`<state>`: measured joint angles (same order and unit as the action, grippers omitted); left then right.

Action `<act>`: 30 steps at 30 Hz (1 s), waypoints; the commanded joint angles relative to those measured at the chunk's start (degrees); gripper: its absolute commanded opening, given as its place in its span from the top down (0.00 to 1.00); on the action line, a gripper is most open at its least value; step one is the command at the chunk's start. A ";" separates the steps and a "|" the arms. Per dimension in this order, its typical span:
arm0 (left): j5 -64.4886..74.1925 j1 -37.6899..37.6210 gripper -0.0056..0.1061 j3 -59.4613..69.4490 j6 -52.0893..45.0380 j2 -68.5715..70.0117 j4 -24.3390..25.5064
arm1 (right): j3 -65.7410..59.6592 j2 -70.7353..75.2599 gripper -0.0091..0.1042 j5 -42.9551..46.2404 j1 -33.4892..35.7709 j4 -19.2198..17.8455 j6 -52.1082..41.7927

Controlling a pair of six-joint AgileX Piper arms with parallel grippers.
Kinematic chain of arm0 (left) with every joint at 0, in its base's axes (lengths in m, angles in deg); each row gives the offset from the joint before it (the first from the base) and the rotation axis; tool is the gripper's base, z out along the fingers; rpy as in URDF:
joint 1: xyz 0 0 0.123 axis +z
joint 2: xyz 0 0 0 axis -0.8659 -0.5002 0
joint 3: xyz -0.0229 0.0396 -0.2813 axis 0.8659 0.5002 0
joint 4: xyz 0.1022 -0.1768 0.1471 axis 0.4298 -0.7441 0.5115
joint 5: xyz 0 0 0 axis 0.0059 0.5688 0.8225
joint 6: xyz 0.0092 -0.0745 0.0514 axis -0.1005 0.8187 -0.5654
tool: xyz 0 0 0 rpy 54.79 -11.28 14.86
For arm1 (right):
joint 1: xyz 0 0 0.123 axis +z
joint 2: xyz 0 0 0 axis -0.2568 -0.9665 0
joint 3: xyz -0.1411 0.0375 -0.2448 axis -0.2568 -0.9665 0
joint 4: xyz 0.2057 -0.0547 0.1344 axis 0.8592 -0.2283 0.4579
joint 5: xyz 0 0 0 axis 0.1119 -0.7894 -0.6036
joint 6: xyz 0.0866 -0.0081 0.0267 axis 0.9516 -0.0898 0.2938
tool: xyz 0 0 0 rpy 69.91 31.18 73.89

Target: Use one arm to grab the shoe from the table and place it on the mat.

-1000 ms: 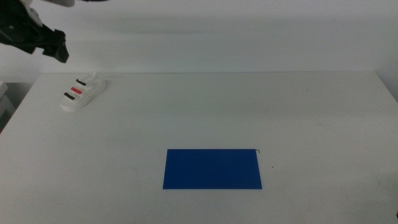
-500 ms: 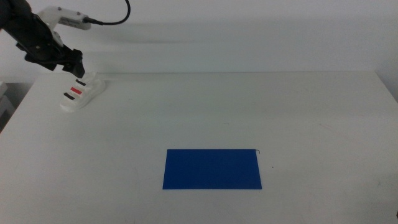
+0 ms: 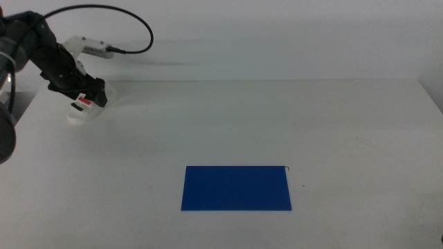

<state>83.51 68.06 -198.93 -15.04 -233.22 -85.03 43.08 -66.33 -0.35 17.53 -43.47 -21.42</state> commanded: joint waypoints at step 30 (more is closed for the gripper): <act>6.22 0.11 0.92 -9.99 -1.41 1.70 -4.44 | -0.31 -0.21 0.23 4.19 -0.05 -0.62 -0.60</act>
<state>88.49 68.06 -205.72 -17.32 -236.47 -87.62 43.08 -66.33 -0.35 17.53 -43.47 -21.42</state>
